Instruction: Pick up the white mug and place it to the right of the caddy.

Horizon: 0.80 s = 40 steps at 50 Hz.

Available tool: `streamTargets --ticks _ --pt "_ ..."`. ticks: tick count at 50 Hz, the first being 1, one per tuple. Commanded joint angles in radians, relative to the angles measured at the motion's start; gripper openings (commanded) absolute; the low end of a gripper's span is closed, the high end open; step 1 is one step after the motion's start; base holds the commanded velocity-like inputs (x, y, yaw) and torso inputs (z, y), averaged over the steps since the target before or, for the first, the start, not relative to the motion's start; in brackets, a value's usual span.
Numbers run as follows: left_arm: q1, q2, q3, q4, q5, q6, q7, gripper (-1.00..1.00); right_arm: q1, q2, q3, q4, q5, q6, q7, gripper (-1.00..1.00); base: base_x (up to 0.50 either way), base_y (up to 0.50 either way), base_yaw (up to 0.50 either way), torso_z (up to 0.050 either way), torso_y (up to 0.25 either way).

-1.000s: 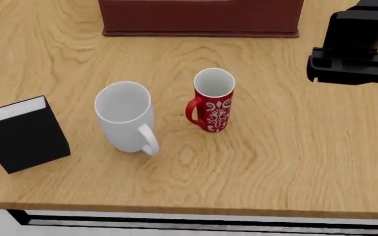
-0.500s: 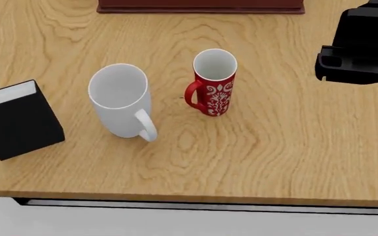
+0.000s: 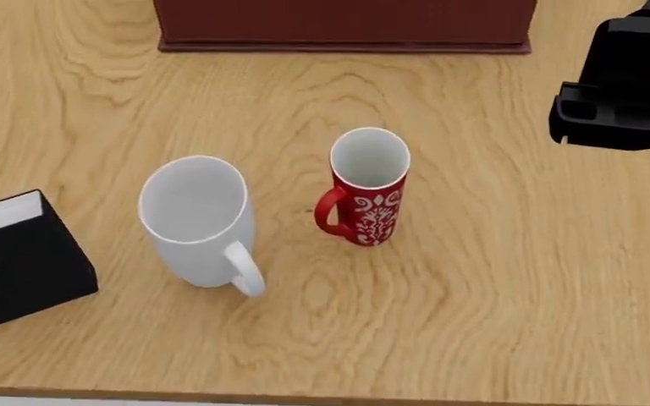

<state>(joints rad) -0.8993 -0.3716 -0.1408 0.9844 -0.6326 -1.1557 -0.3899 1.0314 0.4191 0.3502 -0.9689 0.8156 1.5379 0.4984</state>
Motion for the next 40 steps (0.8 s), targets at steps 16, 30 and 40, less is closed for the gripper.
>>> streamTargets --ticks 16,30,40 --pt "-0.015 -0.016 0.016 -0.003 -0.036 0.001 -0.036 1.00 -0.032 0.033 0.000 0.028 0.071 -0.057 0.052 1.00 0.33 0.00 0.00 0.000 0.000" --pt "0.004 -0.027 0.036 -0.022 -0.026 0.040 -0.041 1.00 -0.047 0.046 -0.012 0.042 0.093 -0.086 0.074 1.00 0.33 0.00 0.00 0.000 0.000" --pt "-0.001 -0.032 0.018 -0.008 -0.055 0.023 -0.056 1.00 -0.055 0.054 -0.002 0.039 0.123 -0.090 0.089 1.00 0.33 0.00 0.00 0.000 0.002"
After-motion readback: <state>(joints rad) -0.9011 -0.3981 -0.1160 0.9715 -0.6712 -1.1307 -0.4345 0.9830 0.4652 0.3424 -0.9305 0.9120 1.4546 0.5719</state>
